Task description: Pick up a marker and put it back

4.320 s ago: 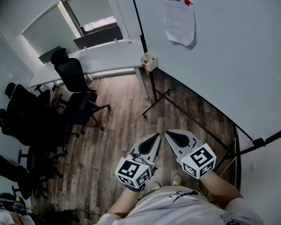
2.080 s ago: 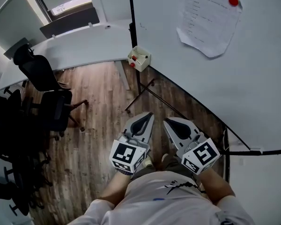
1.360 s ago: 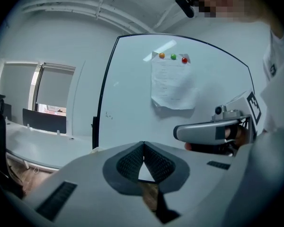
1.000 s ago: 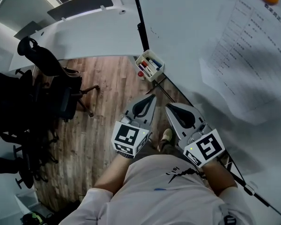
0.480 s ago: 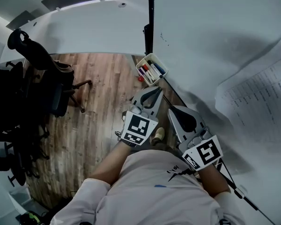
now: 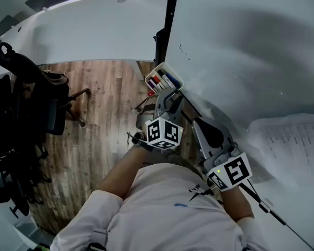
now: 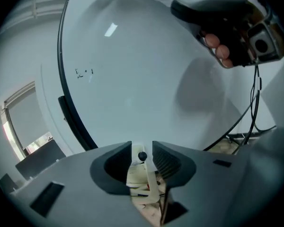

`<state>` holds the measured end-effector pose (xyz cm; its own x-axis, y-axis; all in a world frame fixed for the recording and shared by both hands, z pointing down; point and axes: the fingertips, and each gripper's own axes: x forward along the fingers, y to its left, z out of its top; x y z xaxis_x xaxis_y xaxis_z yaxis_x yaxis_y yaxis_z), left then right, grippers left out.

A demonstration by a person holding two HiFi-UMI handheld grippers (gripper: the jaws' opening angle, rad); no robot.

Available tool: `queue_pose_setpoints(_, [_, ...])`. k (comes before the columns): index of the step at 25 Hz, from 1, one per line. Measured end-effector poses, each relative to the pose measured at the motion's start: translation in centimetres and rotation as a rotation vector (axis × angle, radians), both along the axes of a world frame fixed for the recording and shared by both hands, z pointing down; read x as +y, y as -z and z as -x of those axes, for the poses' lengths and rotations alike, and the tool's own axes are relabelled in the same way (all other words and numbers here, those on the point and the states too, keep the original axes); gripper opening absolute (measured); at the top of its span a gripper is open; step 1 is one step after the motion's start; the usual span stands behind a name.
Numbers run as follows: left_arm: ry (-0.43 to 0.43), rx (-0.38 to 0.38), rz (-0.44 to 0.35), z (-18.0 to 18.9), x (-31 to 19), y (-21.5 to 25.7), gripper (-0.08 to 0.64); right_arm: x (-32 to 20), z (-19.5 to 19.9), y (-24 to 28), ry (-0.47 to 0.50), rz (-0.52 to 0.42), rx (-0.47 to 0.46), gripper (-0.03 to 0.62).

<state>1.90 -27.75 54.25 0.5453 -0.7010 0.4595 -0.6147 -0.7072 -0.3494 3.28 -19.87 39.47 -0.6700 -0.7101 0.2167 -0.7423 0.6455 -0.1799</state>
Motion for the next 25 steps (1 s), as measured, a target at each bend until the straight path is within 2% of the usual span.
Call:
queue_pose_setpoints(5, [-0.026, -0.085, -0.015, -0.4, -1.2, -1.4, 0.127, -0.9, -0.3, 0.2, -0.028, 0.006, 0.016, 0.014])
queue_pose_setpoints(7, [-0.022, -0.091, -0.010, -0.4, -1.6, -1.6, 0.127, -1.2, -0.4, 0.3, -0.037, 0.009, 0.021, 0.014])
queue_pose_setpoints(13, [-0.007, 0.028, 0.076, 0.3, -2.1, -1.6, 0.127, -1.8, -0.3, 0.0, -0.046, 0.003, 0.020, 0.014])
queue_pose_setpoints(18, [0.033, 0.101, 0.061, 1.8, -3.0, 0.1, 0.126, -2.1, 0.0, 0.4, -0.044, -0.006, 0.017, 0.014])
queue_pose_setpoints(25, [0.059, 0.080, 0.030, 3.2, -4.3, 0.5, 0.103, -2.1, 0.1, 0.2, -0.044, -0.005, 0.024, 0.014])
